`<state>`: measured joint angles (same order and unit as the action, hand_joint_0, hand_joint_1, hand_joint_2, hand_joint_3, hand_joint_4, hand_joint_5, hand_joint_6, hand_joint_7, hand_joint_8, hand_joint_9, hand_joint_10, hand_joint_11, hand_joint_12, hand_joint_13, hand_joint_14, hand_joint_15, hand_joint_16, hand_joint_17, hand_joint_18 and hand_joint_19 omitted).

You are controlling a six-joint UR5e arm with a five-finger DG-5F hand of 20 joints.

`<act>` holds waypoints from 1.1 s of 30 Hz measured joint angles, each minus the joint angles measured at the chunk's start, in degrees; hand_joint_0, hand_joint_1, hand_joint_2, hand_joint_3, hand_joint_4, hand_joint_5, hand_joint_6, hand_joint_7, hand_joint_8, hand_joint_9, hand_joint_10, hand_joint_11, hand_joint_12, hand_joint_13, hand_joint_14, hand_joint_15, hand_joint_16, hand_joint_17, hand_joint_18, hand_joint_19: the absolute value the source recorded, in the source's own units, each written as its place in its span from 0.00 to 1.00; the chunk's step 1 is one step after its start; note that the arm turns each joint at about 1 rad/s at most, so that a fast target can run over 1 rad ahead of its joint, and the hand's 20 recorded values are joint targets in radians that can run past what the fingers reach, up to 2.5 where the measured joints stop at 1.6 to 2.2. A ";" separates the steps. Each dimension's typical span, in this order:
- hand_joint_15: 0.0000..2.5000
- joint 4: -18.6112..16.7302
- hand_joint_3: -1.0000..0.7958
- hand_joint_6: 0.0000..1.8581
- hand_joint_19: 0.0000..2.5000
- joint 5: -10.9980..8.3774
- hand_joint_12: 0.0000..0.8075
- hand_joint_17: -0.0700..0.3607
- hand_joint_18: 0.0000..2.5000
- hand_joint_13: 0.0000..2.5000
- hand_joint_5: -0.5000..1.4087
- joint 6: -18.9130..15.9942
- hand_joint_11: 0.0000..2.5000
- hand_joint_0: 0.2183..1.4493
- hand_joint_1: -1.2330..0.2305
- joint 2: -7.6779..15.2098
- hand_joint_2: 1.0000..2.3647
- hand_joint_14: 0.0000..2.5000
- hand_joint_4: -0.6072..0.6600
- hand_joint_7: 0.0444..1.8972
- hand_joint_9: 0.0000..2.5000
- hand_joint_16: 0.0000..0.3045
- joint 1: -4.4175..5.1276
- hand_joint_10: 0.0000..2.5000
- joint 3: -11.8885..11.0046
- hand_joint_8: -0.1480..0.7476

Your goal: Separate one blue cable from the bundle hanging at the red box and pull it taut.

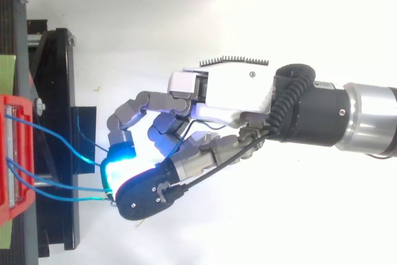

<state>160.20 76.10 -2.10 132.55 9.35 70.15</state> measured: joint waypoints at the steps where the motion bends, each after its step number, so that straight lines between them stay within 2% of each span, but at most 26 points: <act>1: 0.53 -0.04 0.49 0.48 0.48 0.02 0.46 0.38 0.41 0.33 0.15 0.00 0.60 0.46 0.26 0.00 0.02 0.85 0.52 0.71 0.34 0.14 0.00 0.73 0.01 0.52; 10: 0.54 0.21 0.49 0.48 0.48 -0.06 0.46 0.38 0.41 0.33 0.15 -0.09 0.59 0.46 0.25 -0.32 0.02 0.84 0.52 0.71 0.34 0.14 -0.07 0.73 0.01 0.53; 14: 0.53 3.19 0.49 0.48 0.48 0.18 0.45 0.38 0.41 0.33 0.15 -0.04 0.59 0.46 0.25 -2.00 0.02 0.84 0.52 0.71 0.34 0.14 -0.30 0.73 0.00 0.52; 21: 0.53 11.18 0.49 0.48 0.48 2.45 0.45 0.38 0.40 0.33 0.15 0.03 0.59 0.46 0.25 -3.99 0.02 0.84 0.52 0.71 0.34 0.14 -0.62 0.73 0.01 0.53; 26: 0.53 12.50 0.49 0.48 0.48 3.47 0.45 0.38 0.40 0.33 0.15 -0.06 0.59 0.46 0.25 -4.20 0.02 0.83 0.52 0.71 0.34 0.14 -0.96 0.73 0.05 0.52; 33: 0.53 13.62 0.49 0.48 0.47 5.92 0.46 0.38 0.40 0.33 0.15 -0.17 0.59 0.46 0.25 -4.23 0.02 0.83 0.52 0.71 0.34 0.14 -1.59 0.73 0.22 0.53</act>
<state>173.82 82.02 -2.27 128.32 7.75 70.37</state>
